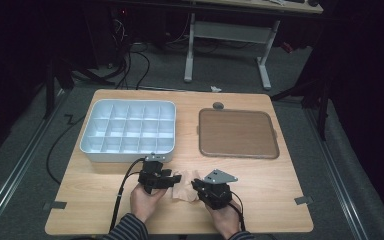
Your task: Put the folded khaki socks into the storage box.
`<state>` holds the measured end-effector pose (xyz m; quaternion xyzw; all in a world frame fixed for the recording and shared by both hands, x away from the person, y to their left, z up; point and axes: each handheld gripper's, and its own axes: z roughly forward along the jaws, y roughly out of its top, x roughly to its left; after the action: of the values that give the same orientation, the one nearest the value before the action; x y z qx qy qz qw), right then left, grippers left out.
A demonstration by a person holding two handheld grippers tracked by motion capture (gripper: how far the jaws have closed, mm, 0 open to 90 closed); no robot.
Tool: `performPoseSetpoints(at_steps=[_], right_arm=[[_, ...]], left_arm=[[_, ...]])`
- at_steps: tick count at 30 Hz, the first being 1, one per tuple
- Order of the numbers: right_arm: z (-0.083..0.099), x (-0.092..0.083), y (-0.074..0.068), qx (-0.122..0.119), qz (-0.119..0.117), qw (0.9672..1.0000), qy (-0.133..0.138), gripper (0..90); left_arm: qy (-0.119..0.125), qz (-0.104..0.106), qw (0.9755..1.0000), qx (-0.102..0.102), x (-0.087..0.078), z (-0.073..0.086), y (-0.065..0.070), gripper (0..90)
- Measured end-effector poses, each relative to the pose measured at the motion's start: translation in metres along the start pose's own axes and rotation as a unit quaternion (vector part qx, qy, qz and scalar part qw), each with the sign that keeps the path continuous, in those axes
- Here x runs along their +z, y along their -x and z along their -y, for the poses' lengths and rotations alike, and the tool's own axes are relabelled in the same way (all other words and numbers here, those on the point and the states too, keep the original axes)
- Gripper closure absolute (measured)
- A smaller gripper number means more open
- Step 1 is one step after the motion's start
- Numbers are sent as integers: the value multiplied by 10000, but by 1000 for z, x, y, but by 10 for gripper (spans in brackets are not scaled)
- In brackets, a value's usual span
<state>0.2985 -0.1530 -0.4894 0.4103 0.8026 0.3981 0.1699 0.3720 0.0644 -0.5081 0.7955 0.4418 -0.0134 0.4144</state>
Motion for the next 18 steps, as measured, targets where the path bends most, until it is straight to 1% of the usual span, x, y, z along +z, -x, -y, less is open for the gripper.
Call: performPoseSetpoints(at_steps=[2, 4, 5, 6, 7, 9, 10, 11, 12, 15, 18], right_arm=[[1, 6, -4, -25, -38, 9999, -107, 829], [3, 14, -5, -17, -44, 9998, -195, 834], [6, 20, -6, 48, -40, 9996, -278, 837], [6, 20, -6, 48, -40, 9996, -278, 837], [9, 25, -7, 10, -6, 9994, -355, 840], [12, 29, -6, 8, 21, 9991, -432, 842], [12, 29, -6, 8, 21, 9991, -432, 842], [14, 31, -5, 30, 25, 9989, -464, 843], [16, 32, -4, 76, 8, 9988, -480, 847], [16, 32, -3, 114, -20, 9989, -463, 847], [17, 32, -3, 155, -11, 9989, -450, 847]], left_arm=[[-57, 10, 10000, -17, 4, 0, -1, 506], [-94, 35, 9999, 18, 6, 1, -1, 533], [-111, 34, 9999, 47, 8, 1, -2, 582], [-111, 34, 9999, 47, 8, 1, -2, 608], [-154, 35, 9999, 70, 10, 2, -4, 638], [-194, 22, 9998, 95, 12, 2, -5, 698], [-194, 22, 9998, 95, 12, 2, -5, 730], [-198, 20, 9998, 102, 13, 3, -4, 730], [-206, 12, 9997, 128, 13, 3, -4, 766], [-198, 26, 9997, 120, 13, 3, -3, 833], [-226, 78, 9996, 147, 11, 3, -4, 860]])
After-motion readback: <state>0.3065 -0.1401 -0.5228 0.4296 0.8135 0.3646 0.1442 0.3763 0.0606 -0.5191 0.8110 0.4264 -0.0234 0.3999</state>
